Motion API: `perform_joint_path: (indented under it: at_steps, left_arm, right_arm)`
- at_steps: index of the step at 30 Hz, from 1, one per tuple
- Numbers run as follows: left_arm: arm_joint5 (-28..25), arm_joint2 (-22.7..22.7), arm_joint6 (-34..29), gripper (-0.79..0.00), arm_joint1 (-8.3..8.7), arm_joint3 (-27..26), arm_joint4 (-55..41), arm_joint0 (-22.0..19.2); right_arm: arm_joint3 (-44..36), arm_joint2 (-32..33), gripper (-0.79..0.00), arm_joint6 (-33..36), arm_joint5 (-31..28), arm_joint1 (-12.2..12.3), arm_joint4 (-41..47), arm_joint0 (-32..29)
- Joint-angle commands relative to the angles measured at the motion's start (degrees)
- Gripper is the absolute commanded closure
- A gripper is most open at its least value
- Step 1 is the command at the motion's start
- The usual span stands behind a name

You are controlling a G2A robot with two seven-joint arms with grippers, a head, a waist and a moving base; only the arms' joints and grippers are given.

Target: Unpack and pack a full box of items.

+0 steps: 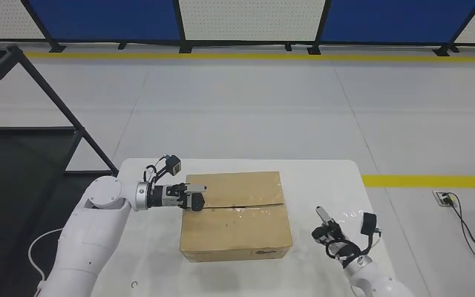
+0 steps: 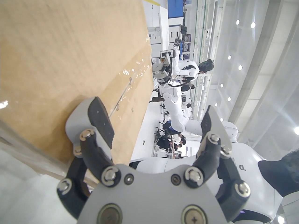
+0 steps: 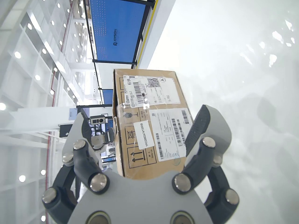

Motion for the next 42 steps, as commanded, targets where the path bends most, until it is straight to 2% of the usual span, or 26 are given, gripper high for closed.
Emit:
perform_joint_path:
  at_steps: [1,11,16,23,28,35,42]
  left_arm:
    - [0.0,0.0,0.0,-0.785,0.0,0.0,0.0,0.0]
    - [0.0,0.0,0.0,-0.785,0.0,0.0,0.0,0.0]
    - [0.0,0.0,0.0,-0.785,0.0,0.0,0.0,0.0]
    - [0.0,0.0,0.0,-0.785,0.0,0.0,0.0,0.0]
    - [0.0,0.0,0.0,-0.785,0.0,0.0,0.0,0.0]
    - [0.0,0.0,0.0,-0.785,0.0,0.0,0.0,0.0]
    - [0.0,0.0,0.0,-0.785,0.0,0.0,0.0,0.0]
  right_arm:
    - [0.97,-0.39,-0.785,2.1,0.59,-0.06,2.41,0.11]
    - [1.47,-1.39,-0.785,2.53,2.26,-0.13,1.71,0.81]
    - [5.2,-4.09,-0.785,0.66,4.15,-0.92,4.88,3.78]
    - [10.05,-7.23,-0.785,-1.21,2.44,-2.06,8.99,7.16]
    - [13.72,-9.14,-0.785,-6.01,-3.47,-3.2,11.72,9.01]
    - [19.93,-10.28,-0.785,-6.63,-9.78,-4.48,17.59,12.33]
    - [23.06,-11.34,-0.785,-12.36,-17.5,-5.83,19.54,13.53]
